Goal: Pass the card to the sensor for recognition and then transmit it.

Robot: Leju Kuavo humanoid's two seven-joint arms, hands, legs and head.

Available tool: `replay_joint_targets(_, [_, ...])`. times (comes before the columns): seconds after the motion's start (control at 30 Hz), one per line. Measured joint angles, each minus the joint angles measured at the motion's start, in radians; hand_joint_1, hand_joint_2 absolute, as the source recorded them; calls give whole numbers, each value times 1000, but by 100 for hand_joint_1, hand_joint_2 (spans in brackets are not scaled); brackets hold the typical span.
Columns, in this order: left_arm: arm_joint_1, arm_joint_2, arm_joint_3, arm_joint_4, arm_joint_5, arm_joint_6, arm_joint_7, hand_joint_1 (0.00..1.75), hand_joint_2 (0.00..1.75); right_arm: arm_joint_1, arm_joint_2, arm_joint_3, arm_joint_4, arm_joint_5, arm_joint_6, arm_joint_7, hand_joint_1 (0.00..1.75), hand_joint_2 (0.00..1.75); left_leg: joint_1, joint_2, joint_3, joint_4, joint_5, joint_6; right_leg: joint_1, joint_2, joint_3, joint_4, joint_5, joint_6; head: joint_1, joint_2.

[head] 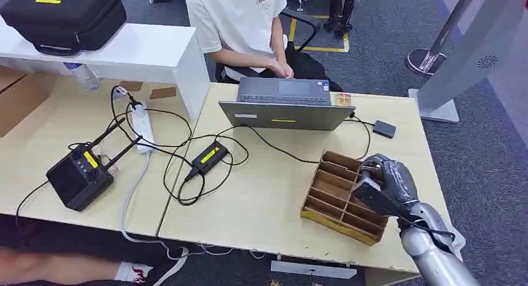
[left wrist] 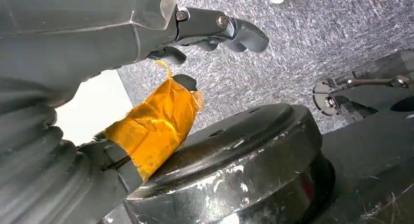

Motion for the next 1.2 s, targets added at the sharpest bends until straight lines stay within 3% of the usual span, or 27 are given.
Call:
replay_joint_targets(0.57, [0, 0, -5, 0, -10, -5, 2, 0, 175, -11, 10, 14, 14, 14, -2, -6, 175, 175, 0, 0, 1, 0, 0, 0, 0, 0, 1, 0, 0, 0, 0, 0])
replay_joint_targets(0.8, [1, 1, -17, 0, -11, -4, -28, 0, 175, -14, 14, 17, 18, 10, -17, -6, 175, 175, 0, 0, 2, 0, 0, 0, 0, 0, 2, 0, 0, 0, 0, 0])
replay_joint_targets(1.2, [3, 3, -32, 0, -22, 0, -21, 0, 175, -55, 15, 32, 6, -2, 8, 26, 175, 175, 0, 0, 1, 0, 1, 0, 0, 0, 1, 0, 1, 0, 0, 0])
